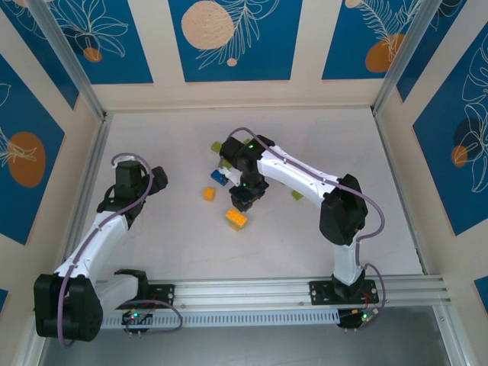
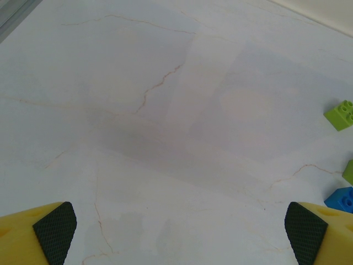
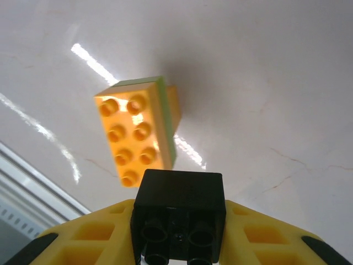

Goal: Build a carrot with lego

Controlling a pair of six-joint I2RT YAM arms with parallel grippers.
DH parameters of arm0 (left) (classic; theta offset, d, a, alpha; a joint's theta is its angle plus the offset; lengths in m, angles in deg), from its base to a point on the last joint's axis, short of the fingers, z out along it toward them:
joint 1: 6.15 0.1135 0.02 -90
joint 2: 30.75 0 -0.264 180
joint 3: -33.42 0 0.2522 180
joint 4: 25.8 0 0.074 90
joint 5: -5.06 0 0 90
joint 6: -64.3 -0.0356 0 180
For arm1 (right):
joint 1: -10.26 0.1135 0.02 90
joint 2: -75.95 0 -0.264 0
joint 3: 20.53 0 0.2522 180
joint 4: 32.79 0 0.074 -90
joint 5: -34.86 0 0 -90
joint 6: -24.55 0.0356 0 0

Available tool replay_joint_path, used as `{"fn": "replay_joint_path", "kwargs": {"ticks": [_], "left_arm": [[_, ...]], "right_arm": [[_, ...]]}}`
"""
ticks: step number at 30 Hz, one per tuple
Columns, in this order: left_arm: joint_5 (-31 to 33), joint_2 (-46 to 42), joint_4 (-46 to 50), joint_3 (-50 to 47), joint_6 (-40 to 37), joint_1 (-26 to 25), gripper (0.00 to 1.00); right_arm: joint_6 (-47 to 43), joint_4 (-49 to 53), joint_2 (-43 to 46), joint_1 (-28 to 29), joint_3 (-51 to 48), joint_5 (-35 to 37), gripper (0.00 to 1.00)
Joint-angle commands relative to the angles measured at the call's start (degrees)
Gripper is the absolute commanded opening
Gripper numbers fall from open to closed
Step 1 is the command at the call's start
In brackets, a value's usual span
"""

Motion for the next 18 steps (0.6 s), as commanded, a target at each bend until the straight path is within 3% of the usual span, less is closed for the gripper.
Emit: {"fn": "replay_joint_path", "kwargs": {"ticks": [1,18], "left_arm": [[-0.80,-0.30,0.07,0.64,0.46,0.91,1.00],[-0.80,-0.26,0.00,0.54,0.46,0.91,1.00]], "right_arm": [[-0.03,4.37,-2.34,1.45,3.71,-1.95,0.36],[-1.46,5.91,-6.78,3.88,7.05,-2.82,0.36]]}}
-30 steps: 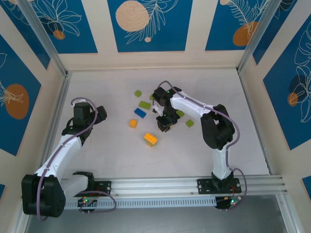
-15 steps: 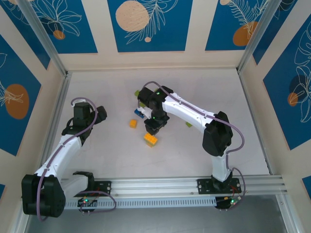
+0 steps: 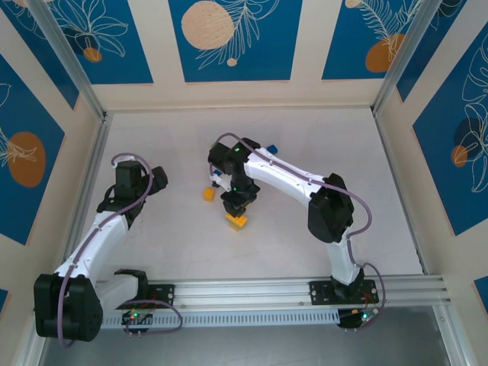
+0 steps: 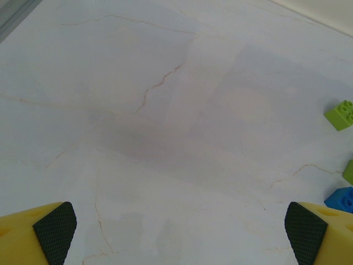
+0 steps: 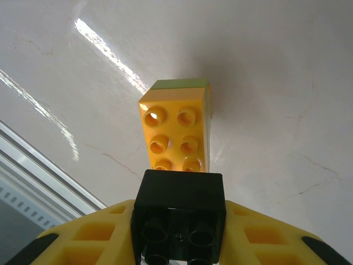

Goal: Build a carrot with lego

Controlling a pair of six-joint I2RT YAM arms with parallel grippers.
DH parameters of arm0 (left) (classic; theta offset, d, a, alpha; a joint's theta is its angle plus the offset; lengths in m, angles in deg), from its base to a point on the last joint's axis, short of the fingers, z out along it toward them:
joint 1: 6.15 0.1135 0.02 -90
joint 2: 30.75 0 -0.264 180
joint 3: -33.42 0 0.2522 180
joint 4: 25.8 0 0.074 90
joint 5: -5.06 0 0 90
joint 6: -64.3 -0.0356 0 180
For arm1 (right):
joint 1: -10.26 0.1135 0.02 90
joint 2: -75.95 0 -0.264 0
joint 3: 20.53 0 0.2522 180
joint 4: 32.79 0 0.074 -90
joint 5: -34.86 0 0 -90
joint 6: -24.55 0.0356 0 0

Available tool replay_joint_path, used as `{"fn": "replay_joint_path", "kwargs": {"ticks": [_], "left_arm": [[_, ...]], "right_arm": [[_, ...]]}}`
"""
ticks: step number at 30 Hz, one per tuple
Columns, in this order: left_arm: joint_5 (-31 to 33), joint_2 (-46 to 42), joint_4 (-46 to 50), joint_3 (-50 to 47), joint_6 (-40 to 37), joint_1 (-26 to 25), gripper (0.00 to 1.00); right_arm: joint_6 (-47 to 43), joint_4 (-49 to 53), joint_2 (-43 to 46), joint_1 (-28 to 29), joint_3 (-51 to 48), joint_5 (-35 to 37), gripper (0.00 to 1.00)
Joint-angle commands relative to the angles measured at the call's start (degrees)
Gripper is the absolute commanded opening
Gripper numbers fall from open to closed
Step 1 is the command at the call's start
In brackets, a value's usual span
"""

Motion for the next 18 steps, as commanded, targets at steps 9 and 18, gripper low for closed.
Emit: {"fn": "replay_joint_path", "kwargs": {"ticks": [9,18], "left_arm": [[-0.64,0.01,-0.13,0.46,0.46,0.89,1.00],[-0.58,-0.01,-0.12,0.46,0.46,0.90,1.00]], "right_arm": [[-2.32,0.81,-2.62,1.08,0.86,-2.57,0.36],[-3.23,0.66,-3.75,1.00,0.64,-2.22,0.36]]}}
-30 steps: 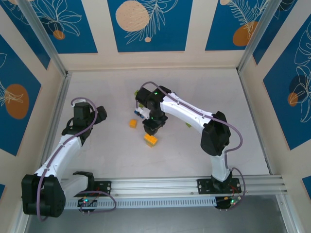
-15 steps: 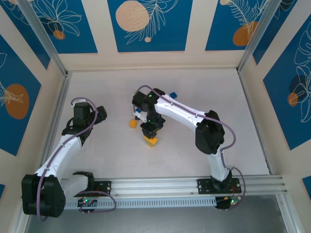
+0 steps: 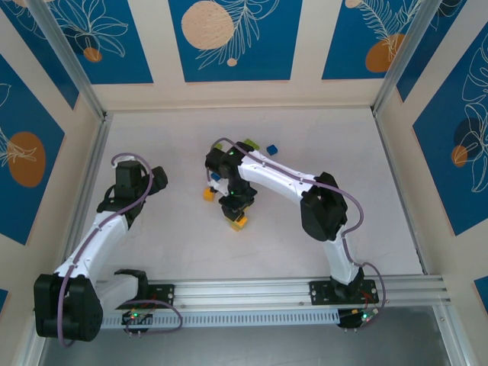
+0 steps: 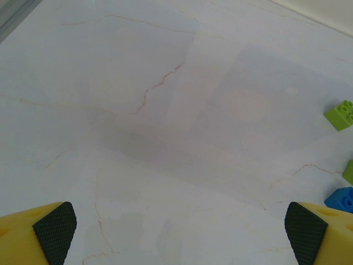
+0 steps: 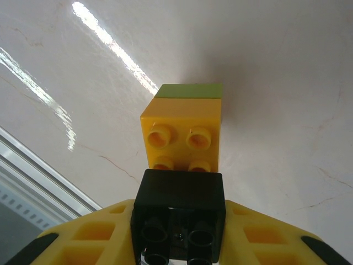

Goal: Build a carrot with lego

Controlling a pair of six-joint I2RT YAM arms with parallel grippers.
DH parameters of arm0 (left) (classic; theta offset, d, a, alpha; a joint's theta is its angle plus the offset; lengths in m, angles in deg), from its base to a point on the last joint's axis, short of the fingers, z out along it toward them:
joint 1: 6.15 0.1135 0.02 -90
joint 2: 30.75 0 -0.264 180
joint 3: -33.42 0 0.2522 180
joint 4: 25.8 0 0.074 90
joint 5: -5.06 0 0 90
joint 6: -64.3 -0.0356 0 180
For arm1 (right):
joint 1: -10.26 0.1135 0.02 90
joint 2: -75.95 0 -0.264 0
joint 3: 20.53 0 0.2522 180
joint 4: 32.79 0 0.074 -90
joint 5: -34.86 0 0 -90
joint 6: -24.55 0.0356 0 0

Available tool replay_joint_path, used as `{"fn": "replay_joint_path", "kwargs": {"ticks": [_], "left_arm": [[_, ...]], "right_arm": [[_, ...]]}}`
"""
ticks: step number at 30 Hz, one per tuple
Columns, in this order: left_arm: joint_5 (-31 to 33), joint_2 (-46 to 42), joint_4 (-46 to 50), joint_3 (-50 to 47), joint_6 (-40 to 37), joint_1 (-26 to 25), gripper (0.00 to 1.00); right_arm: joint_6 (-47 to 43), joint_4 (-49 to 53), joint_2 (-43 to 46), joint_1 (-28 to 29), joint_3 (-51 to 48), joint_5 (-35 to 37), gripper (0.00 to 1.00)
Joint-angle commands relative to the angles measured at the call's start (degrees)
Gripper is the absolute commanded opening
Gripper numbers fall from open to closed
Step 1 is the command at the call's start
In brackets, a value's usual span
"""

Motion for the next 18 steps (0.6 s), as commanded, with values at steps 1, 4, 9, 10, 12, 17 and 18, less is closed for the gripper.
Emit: {"fn": "replay_joint_path", "kwargs": {"ticks": [1,4,9,10,12,17,18], "left_arm": [[-0.54,-0.01,-0.16,0.46,0.46,0.87,1.00],[-0.45,0.11,-0.18,0.46,0.46,0.86,0.99],[-0.37,0.25,-0.34,0.37,0.35,0.86,1.00],[-0.38,0.32,-0.36,0.37,0.33,0.87,1.00],[-0.36,0.38,-0.39,0.37,0.37,0.89,1.00],[-0.36,0.42,-0.47,0.44,0.32,0.93,1.00],[-0.39,0.42,-0.46,0.37,0.37,0.89,1.00]], "right_arm": [[-1.51,0.79,-0.99,0.34,0.64,-1.47,0.36],[-1.78,0.67,-1.27,0.36,0.82,-1.13,0.36],[-2.37,0.73,-2.13,0.33,0.93,-1.10,0.35],[-2.50,0.63,-2.27,0.28,0.91,-1.10,0.36],[-2.66,0.53,-2.49,0.26,1.00,-1.10,0.35],[-2.88,0.01,-2.55,0.10,1.26,-1.10,0.35],[-2.93,-0.01,-2.54,0.06,1.26,-1.06,0.36]]}}
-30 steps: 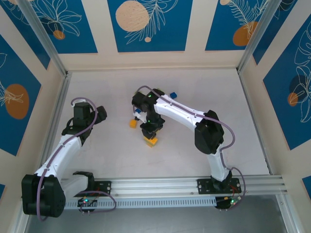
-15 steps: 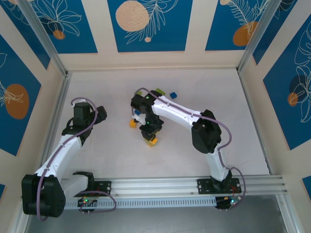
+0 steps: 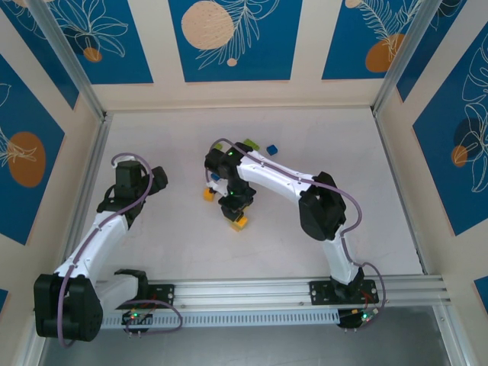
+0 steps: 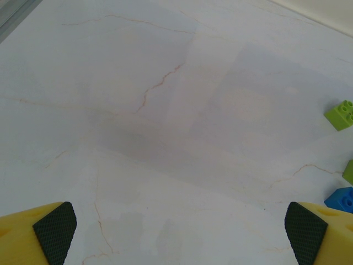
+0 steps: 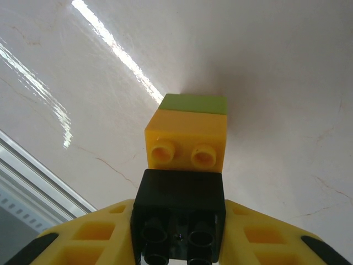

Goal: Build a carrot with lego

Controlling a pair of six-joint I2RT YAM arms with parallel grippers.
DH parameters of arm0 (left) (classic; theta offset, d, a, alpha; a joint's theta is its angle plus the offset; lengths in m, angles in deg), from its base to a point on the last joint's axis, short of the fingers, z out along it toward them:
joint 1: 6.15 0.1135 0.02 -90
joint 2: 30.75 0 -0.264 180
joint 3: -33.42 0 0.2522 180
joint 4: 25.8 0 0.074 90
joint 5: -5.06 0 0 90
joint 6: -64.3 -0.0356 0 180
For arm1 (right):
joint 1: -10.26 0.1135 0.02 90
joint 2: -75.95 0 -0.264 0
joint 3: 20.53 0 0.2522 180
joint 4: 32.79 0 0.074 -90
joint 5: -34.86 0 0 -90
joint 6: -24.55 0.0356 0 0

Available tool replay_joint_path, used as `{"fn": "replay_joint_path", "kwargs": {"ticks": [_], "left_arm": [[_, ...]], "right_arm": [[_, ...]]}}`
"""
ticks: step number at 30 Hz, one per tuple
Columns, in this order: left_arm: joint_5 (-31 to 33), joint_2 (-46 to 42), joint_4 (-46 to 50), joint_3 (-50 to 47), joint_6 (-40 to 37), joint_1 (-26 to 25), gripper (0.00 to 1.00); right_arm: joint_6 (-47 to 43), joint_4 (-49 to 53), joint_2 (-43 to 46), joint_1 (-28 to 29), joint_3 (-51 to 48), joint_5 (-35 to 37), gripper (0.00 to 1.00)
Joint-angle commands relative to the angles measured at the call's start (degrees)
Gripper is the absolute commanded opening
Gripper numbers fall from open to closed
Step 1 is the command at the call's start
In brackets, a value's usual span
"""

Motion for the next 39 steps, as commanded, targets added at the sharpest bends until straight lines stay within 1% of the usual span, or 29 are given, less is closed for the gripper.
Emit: {"fn": "replay_joint_path", "kwargs": {"ticks": [1,8,20,29,39], "left_arm": [[-0.36,0.36,-0.51,0.37,0.39,0.89,1.00],[-0.38,0.44,-0.48,0.46,0.35,0.86,1.00],[-0.45,0.47,-0.54,0.37,0.37,0.86,0.99],[-0.45,0.54,-0.54,0.37,0.40,0.91,1.00],[-0.45,0.64,-0.59,0.37,0.38,0.88,1.00]], "right_arm": [[-1.02,0.41,-1.55,0.01,1.02,-1.14,0.36],[-0.98,0.75,-2.22,0.01,0.25,-1.54,0.35],[-0.06,1.39,-3.30,1.99,-2.34,0.66,0.35],[0.65,-0.10,-3.56,3.15,-6.12,1.29,0.35],[0.15,-0.99,-5.23,4.06,-7.81,0.95,0.35]]}}
